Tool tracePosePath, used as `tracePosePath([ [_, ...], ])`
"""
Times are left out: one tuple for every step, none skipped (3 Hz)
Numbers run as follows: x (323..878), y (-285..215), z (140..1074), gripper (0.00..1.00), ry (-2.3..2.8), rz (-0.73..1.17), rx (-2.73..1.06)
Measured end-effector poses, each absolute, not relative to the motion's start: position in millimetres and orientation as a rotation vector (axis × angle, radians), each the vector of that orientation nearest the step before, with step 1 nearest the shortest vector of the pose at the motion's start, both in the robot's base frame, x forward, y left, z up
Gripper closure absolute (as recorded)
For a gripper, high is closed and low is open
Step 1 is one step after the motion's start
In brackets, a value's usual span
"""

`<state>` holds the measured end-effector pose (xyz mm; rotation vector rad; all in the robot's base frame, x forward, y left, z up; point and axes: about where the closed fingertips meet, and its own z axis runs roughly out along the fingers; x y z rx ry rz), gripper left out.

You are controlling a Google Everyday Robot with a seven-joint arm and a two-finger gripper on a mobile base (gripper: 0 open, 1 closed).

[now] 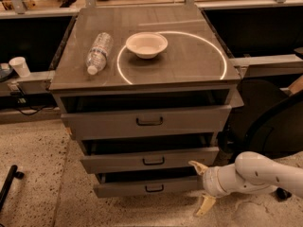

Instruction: Open middle drawer

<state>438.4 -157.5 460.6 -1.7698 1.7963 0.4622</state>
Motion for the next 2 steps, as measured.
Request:
tracePosePath([
  [438.6, -157.5, 461.1, 0.00, 1.796, 0.461, -1.770],
  [445.4, -155.9, 450.4, 0.00, 1.782, 0.418, -1.831],
])
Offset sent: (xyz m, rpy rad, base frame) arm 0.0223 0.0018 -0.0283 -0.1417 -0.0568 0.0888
